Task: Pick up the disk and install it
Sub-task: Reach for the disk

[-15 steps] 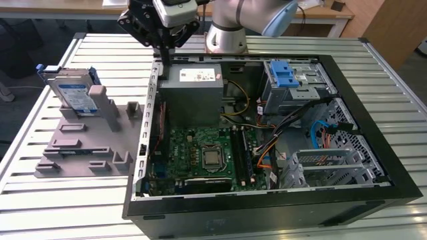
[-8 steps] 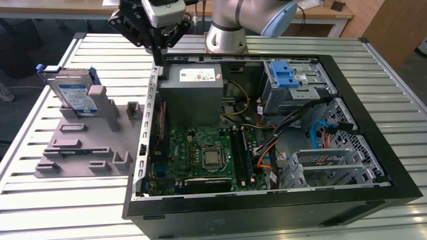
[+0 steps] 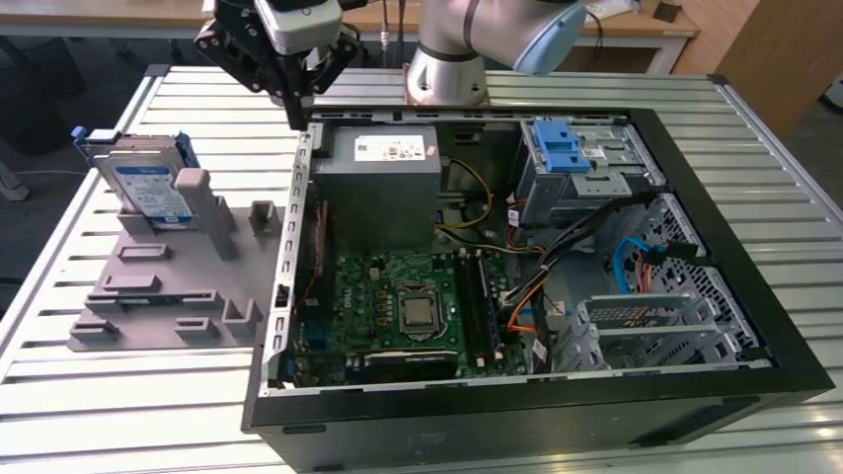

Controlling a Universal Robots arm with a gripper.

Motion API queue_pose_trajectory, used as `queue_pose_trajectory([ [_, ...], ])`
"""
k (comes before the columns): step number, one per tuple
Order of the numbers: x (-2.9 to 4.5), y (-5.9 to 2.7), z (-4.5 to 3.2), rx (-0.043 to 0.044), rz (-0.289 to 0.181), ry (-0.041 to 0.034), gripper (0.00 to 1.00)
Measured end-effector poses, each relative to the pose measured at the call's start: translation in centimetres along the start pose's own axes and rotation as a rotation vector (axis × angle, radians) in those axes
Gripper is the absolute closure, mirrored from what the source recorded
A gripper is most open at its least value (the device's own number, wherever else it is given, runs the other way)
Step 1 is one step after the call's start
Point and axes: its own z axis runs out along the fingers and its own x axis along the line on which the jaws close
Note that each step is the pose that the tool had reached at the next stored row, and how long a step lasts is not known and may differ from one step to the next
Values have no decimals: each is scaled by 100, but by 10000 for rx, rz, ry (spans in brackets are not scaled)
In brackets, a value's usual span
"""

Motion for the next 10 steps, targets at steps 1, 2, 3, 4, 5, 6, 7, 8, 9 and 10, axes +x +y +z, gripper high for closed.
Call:
queue_pose_trajectory([
  [1, 23, -1, 0, -1, -1, 0, 89],
  [2, 47, -1, 0, 0, -1, 0, 89],
  [3, 72, -2, 0, -1, -1, 0, 89],
  [4, 95, -2, 0, -1, -3, -1, 89],
  [5, 118, -2, 0, -1, -1, -1, 89],
  [6, 140, -2, 0, -1, 0, -1, 89],
  [7, 162, -2, 0, -1, 0, 0, 89],
  [8, 182, -2, 0, -1, 0, -1, 89],
  [9, 204, -2, 0, -1, 0, -1, 89],
  [10, 225, -2, 0, -1, -1, -1, 89],
])
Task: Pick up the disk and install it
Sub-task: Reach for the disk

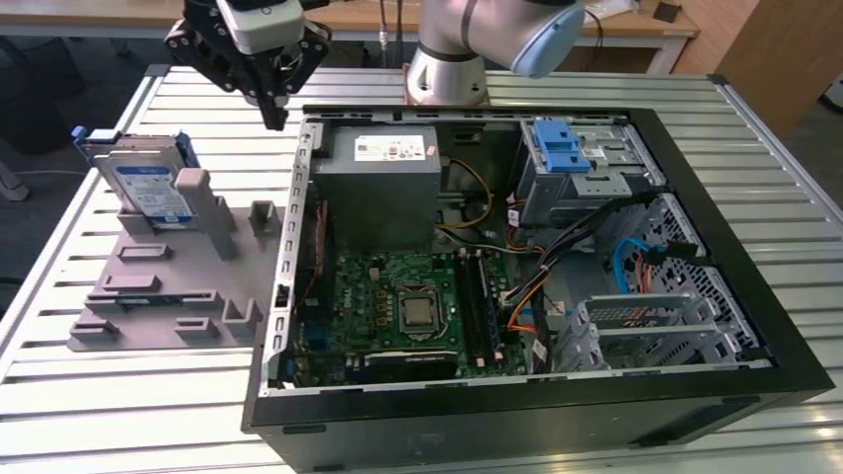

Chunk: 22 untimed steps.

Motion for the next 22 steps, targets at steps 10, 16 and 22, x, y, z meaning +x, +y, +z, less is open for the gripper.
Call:
queue_pose_trajectory([
  [10, 199, -4, 0, 1, 0, 1, 89],
  [16, 312, -5, 0, 1, 1, 1, 89],
  [22, 427, -7, 1, 0, -1, 1, 89],
])
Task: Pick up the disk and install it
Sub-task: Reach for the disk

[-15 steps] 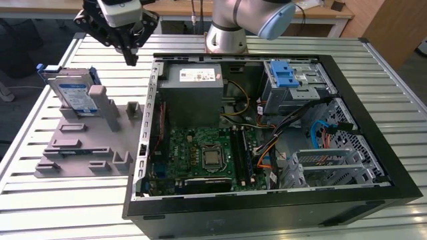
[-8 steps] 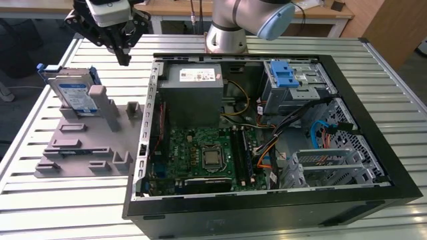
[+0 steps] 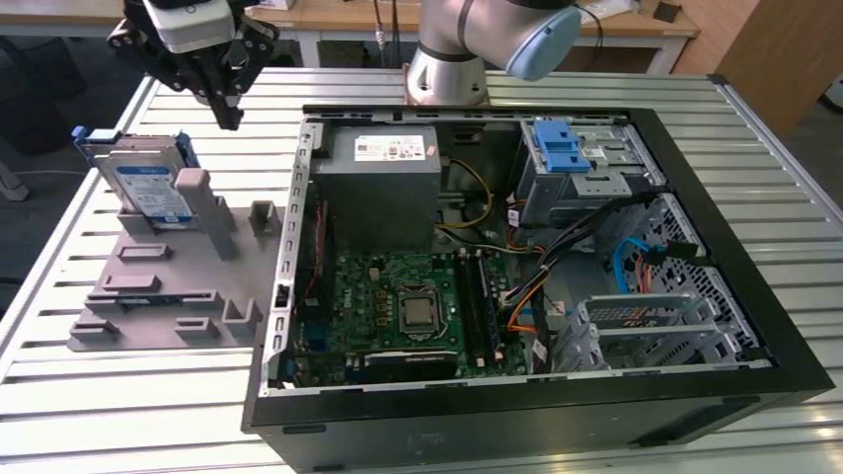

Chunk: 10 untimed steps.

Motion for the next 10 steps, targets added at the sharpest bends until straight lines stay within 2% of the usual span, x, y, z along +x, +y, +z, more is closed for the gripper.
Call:
queue_pose_trajectory([
  [10, 236, 12, 2, 0, 0, 0, 89],
])
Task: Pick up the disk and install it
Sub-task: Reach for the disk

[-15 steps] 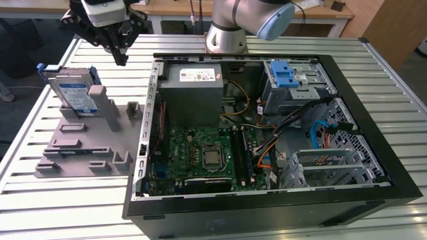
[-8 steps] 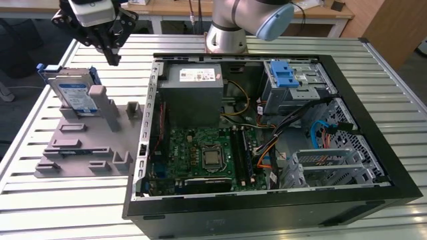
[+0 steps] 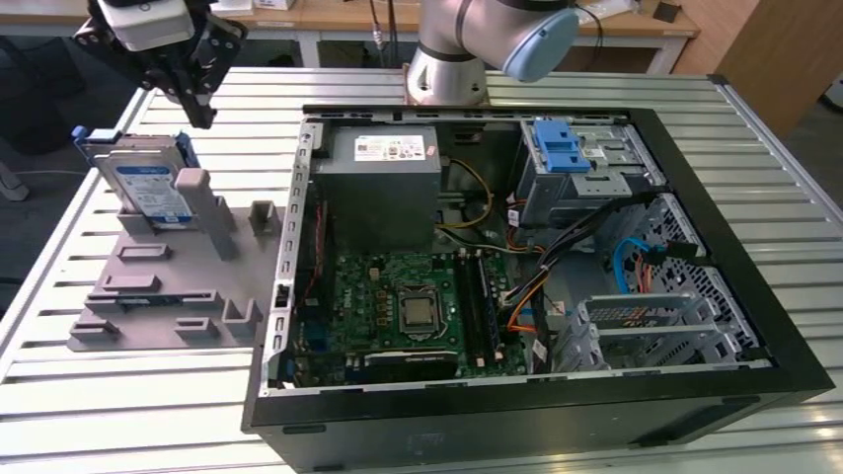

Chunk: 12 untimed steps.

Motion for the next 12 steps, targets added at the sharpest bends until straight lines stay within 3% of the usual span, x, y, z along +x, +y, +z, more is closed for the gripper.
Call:
queue_pose_trajectory([
  [3, 83, 19, 1, 2, 3, 24, 89],
  [8, 176, 67, 10, 15, 10, 198, 89],
  [12, 294, 121, 24, 18, 13, 235, 89],
])
